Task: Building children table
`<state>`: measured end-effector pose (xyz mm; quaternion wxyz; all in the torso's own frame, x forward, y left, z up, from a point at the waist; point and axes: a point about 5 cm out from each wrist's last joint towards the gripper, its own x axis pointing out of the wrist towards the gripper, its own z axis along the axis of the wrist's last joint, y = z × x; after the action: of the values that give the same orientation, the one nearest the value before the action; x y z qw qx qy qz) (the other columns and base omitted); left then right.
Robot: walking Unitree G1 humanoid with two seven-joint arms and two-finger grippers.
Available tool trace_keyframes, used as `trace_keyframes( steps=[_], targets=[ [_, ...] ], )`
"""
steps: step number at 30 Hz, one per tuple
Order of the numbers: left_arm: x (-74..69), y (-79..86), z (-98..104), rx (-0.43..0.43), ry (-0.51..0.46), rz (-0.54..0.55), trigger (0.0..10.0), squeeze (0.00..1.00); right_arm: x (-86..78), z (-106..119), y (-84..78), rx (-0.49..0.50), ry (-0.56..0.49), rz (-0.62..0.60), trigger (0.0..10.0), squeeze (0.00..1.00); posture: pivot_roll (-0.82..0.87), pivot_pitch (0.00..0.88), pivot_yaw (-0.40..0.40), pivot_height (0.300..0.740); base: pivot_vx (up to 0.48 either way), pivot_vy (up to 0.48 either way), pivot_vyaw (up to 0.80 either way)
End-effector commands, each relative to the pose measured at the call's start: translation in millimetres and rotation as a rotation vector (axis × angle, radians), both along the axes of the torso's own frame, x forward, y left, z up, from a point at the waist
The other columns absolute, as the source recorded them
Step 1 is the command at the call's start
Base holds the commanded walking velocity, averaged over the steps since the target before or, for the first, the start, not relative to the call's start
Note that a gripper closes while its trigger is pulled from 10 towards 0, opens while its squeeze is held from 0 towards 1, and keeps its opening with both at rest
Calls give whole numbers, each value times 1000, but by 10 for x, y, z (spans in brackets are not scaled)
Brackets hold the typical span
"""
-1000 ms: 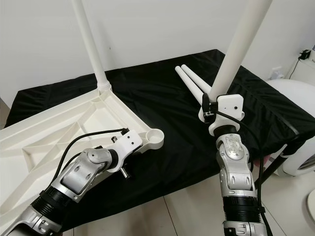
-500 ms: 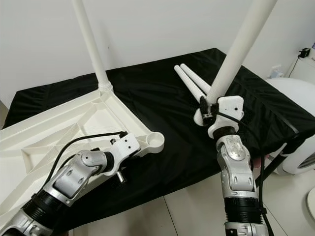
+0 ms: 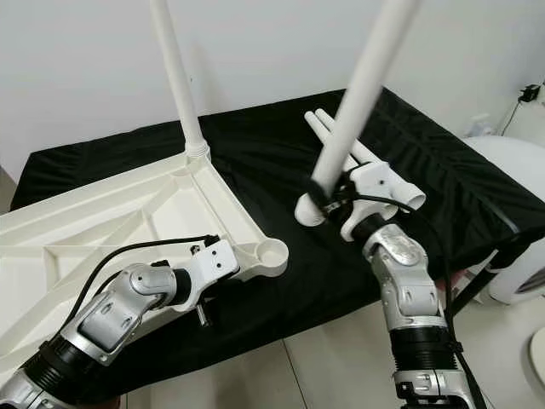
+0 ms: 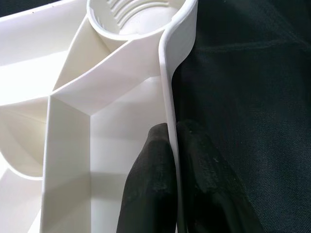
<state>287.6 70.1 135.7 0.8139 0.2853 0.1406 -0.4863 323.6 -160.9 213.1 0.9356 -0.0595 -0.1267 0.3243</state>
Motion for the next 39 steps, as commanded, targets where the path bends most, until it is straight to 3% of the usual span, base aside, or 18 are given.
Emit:
trace_keyframes(
  steps=[1, 9, 18, 23, 39],
  targets=[
    [-16, -82, 77, -1, -75, -39, 10000, 0, 3, 21, 87, -2, 8, 74, 10000, 0, -106, 57, 54, 740, 0, 0, 0],
    [-6, -133, 89, -8, -88, -44, 10000, 0, -47, 31, 305, -26, 39, 245, 10000, 0, -101, 53, 46, 740, 0, 0, 0],
    [-8, -153, 94, -9, -98, -54, 10000, 0, -75, -3, 320, -44, 88, 272, 10000, 0, -108, 44, 45, 740, 0, 0, 0],
    [27, -153, 104, -15, -109, -38, 10000, 0, -112, -54, 259, -103, 167, 245, 10000, 0, -119, 45, 48, 740, 0, 0, 0],
    [86, -141, 142, -26, -123, -15, 10000, 0, -159, -54, 219, -198, 213, 253, 10000, 0, -125, 58, 42, 740, 0, 0, 0]
  ],
)
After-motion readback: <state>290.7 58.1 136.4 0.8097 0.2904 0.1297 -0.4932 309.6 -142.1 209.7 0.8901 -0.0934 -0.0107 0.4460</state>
